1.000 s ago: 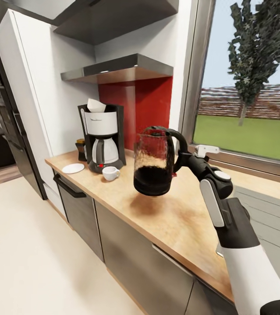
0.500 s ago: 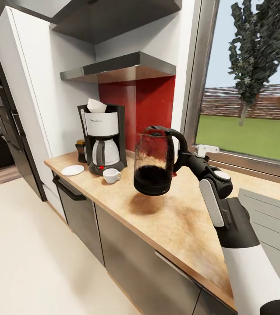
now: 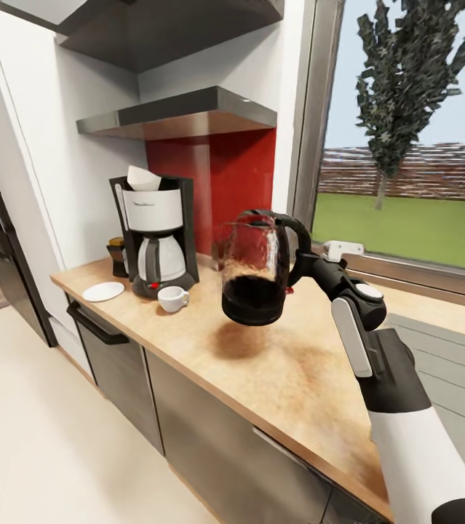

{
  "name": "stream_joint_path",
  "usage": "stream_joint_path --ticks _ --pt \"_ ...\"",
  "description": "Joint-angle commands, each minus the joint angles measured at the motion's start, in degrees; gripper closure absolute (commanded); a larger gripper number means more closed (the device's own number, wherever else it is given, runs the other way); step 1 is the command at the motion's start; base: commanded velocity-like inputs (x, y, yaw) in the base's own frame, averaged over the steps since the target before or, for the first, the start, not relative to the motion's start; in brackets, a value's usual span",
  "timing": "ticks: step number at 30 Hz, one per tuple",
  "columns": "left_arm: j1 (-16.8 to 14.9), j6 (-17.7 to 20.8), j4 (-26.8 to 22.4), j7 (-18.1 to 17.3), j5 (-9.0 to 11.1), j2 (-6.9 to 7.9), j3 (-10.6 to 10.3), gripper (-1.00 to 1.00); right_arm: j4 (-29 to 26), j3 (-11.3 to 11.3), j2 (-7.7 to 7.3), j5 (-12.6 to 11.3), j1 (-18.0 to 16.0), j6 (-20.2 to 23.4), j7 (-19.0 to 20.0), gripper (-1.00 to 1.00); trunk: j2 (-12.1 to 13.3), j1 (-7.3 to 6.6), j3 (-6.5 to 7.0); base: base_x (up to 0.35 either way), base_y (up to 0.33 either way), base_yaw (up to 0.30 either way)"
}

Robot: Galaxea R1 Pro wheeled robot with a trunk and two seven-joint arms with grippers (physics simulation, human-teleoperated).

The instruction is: Set up a coffee station on the kitchen countertop: keep the coffee maker on the countertop, move the bottle of coffee from the kitchen shelf to the counter next to the coffee maker, place a paper coffee filter on top of the coffee maker, put the saucer next to the coffee maker with the coffee cup on the saucer, and place the electric kettle next to the coffee maker.

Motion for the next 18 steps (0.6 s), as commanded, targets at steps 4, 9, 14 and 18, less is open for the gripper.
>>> stream_joint_path --ticks 4,9,14,18 --pt "0.0 -0.4 -0.1 0.0 0.2 0.00 -0.2 -1.00 -0.1 0.1 -0.05 -0.5 -0.1 0.1 -0.6 1.00 0.0 0.00 0.14 0.005 0.006 -0.246" --pt "0.0 -0.4 -0.1 0.0 0.2 0.00 -0.2 -1.00 -0.1 0.1 -0.05 -0.5 -0.1 0.1 -0.6 1.00 0.0 0.00 0.37 0.002 0.009 -0.241" --pt "0.0 -0.4 -0.1 0.0 0.2 0.00 -0.2 -1.00 -0.1 0.1 -0.05 -0.5 -0.1 0.1 -0.5 1.00 0.0 0.00 0.50 0.003 0.143 -0.113" --pt "0.0 -0.4 -0.1 0.0 0.2 0.00 -0.2 -1.00 -0.1 0.2 -0.05 -0.5 -0.1 0.1 -0.5 1.00 0.0 0.00 0.51 0.067 0.293 -0.029"
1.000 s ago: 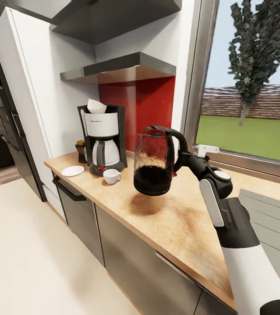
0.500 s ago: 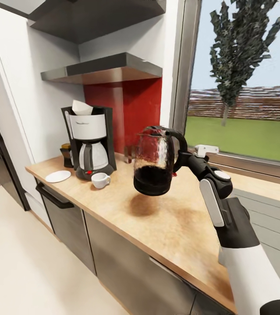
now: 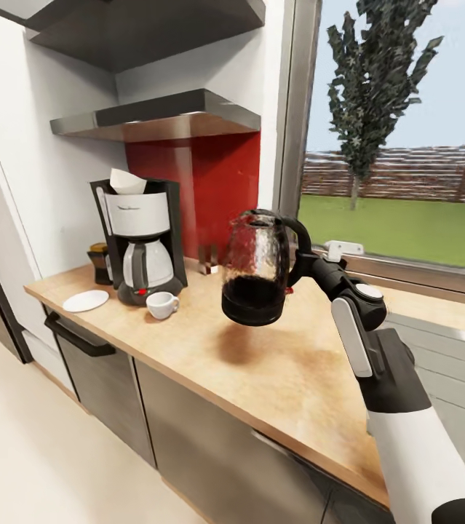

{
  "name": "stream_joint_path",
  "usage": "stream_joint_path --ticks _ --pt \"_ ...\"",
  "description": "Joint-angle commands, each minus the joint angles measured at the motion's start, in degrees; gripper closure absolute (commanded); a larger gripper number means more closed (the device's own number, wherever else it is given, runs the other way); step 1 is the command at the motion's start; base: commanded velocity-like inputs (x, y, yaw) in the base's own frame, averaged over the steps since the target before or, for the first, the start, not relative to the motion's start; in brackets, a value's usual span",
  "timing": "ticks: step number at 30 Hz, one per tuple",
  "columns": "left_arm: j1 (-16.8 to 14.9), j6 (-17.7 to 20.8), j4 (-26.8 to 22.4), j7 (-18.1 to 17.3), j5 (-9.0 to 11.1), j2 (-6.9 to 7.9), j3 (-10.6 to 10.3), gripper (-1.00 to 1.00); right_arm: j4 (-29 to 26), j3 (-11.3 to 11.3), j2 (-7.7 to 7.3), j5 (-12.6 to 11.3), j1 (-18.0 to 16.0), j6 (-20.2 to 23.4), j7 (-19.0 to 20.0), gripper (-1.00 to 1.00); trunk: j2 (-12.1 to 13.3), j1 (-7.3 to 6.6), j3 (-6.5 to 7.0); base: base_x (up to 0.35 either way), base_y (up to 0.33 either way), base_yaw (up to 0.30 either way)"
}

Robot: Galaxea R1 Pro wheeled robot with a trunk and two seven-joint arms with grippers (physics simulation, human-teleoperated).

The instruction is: Set up a coffee station on the kitchen countertop: keep the coffee maker on the countertop, move the bottle of coffee from the kitchen shelf to the counter next to the coffee maker, place a paper coffee filter on top of the coffee maker, put the saucer next to the coffee maker with the coffee cup on the saucer, and place the electric kettle next to the coffee maker.

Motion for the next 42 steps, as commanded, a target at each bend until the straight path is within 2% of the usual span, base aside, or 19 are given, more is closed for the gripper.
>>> stream_joint_path --ticks 1,11,21,30,42 --pt "0.0 -0.4 -0.1 0.0 0.2 0.00 -0.3 -1.00 -0.1 0.2 -0.04 -0.5 -0.1 0.2 -0.6 1.00 0.0 0.01 -0.05 0.081 0.309 -0.114" --pt "0.0 -0.5 0.0 0.0 0.2 0.03 -0.3 -1.00 -0.1 0.1 -0.04 -0.6 -0.1 0.2 -0.6 1.00 0.0 0.01 0.16 0.023 0.078 -0.243" --pt "0.0 -0.5 0.0 0.0 0.2 0.07 -0.3 -1.00 0.0 0.2 -0.04 -0.6 -0.1 0.2 -0.6 1.00 0.0 0.01 0.22 0.165 0.200 -0.077" --pt "0.0 -0.5 0.0 0.0 0.2 0.09 -0.3 -1.00 0.0 0.2 -0.04 -0.6 -0.1 0.2 -0.6 1.00 0.0 0.01 0.22 0.086 0.121 -0.209" --pt "0.0 -0.5 0.1 0.0 0.2 0.09 -0.3 -1.00 0.0 0.4 -0.02 -0.8 -0.1 0.3 -0.4 1.00 0.0 0.01 0.22 0.002 0.170 -0.016"
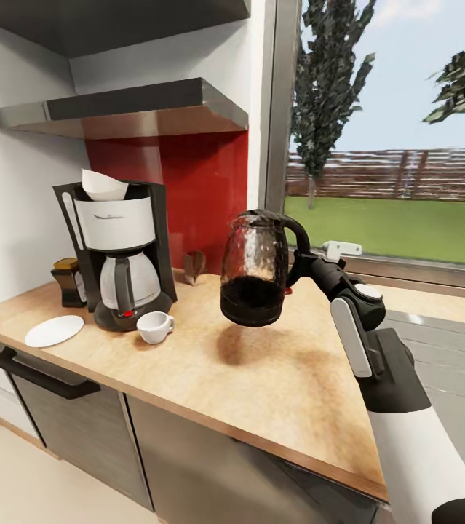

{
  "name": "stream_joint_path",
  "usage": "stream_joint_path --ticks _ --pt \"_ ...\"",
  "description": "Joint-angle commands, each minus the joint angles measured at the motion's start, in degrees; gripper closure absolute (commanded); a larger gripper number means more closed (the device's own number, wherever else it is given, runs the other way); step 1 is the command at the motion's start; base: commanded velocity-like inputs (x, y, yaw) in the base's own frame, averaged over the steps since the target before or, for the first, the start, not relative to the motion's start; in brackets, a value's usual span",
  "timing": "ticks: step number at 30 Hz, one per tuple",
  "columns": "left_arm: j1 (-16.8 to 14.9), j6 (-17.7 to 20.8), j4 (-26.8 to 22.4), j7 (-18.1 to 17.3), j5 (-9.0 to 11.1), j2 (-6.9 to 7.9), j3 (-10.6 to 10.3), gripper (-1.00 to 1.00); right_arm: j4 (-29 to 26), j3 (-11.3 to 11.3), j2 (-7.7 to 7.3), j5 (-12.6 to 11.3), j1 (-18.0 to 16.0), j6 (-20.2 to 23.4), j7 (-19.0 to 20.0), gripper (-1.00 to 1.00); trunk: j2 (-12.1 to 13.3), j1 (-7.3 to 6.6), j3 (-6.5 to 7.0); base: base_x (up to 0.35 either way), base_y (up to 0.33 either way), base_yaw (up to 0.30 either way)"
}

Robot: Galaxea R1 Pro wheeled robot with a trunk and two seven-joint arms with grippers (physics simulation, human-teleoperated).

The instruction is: Set up a coffee station on the kitchen countertop: keep the coffee maker on the countertop, move the bottle of coffee from the kitchen shelf to the counter next to the coffee maker, place a paper coffee filter on top of the coffee maker, put the saucer next to the coffee maker with the coffee cup on the saucer, and place the electric kettle next to the coffee maker.

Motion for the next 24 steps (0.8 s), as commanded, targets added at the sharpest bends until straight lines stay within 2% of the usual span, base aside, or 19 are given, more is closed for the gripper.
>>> stream_joint_path --ticks 1,10,24 --pt "0.0 -0.4 -0.1 -0.1 0.2 0.00 -0.2 -1.00 -0.1 0.1 -0.03 -0.5 -0.1 0.2 -0.6 1.00 0.0 0.00 -0.05 0.000 0.013 0.000" --pt "0.0 -0.5 -0.1 0.0 0.2 0.00 -0.2 -1.00 -0.1 0.2 0.02 -0.6 -0.1 0.1 -0.6 1.00 0.0 0.00 -0.05 0.086 0.071 0.000" --pt "0.0 -0.5 -0.1 -0.1 0.2 0.00 -0.2 -1.00 0.7 0.5 0.02 -0.6 -0.1 0.1 -0.5 1.00 0.0 0.00 -0.05 0.009 0.094 0.000"
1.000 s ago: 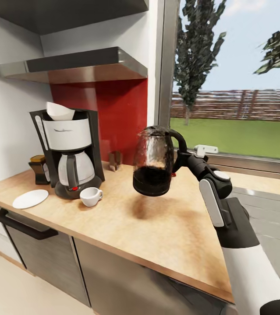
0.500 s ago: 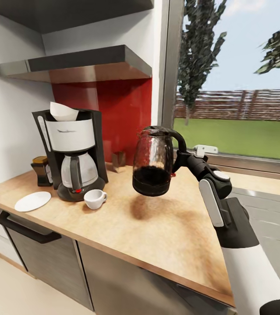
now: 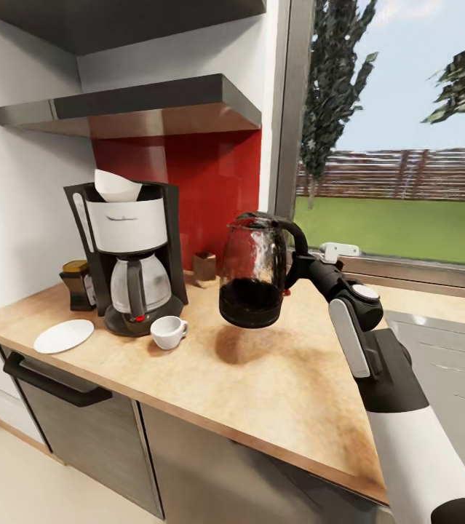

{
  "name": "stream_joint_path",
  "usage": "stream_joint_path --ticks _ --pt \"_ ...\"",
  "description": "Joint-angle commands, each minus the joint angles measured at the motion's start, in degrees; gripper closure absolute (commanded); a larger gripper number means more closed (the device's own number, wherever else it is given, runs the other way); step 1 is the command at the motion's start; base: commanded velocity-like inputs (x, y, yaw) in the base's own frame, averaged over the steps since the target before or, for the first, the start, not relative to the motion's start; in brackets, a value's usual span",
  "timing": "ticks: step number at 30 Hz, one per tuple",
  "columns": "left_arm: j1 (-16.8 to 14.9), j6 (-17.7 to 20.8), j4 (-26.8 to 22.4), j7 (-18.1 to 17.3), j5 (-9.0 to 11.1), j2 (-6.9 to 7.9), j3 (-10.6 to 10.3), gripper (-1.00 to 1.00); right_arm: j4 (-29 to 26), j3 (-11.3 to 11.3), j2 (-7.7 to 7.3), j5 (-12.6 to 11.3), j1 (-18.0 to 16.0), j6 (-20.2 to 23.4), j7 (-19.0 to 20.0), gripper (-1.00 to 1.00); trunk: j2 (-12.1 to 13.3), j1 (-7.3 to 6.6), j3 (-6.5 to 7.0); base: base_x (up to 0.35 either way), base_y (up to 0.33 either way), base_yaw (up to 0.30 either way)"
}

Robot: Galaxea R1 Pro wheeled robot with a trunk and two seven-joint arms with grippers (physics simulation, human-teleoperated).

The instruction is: Set up a coffee station on the kitchen countertop: keep the coffee maker on the countertop, move the bottle of coffee from the kitchen shelf to the counter next to the coffee maker, place a paper coffee filter on top of the coffee maker, put the saucer next to the coffee maker with the coffee cup on the saucer, and place the electric kettle next to the coffee maker.

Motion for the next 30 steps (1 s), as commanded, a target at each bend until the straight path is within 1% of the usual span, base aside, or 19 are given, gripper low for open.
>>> stream_joint_path --ticks 1,6,12,24,30 --pt "0.0 -0.4 -0.1 0.0 0.2 0.00 -0.2 -1.00 -0.1 0.4 -0.04 -0.4 -0.1 0.2 -0.6 1.00 0.0 0.00 -0.04 0.001 0.037 0.000" --pt "0.0 -0.4 -0.1 -0.1 0.2 0.00 -0.2 -1.00 0.0 3.4 -0.04 -0.3 -0.1 0.0 -0.8 1.00 0.0 0.00 -0.04 0.000 0.048 0.000" --pt "0.0 -0.4 -0.1 -0.1 0.2 0.00 -0.2 -1.00 0.3 3.5 -0.04 -0.3 -0.1 0.0 -0.8 1.00 0.0 0.00 -0.04 0.004 0.018 0.000" --pt "0.0 -0.4 -0.1 0.0 0.2 0.00 -0.2 -1.00 0.4 3.5 -0.04 -0.3 -0.1 0.0 -0.9 1.00 0.0 0.00 -0.04 0.144 0.116 0.000" --pt "0.0 -0.4 -0.1 0.0 0.2 0.00 -0.2 -1.00 0.4 3.5 -0.04 -0.3 -0.1 -0.1 -0.9 1.00 0.0 0.00 -0.04 0.039 0.035 0.000"
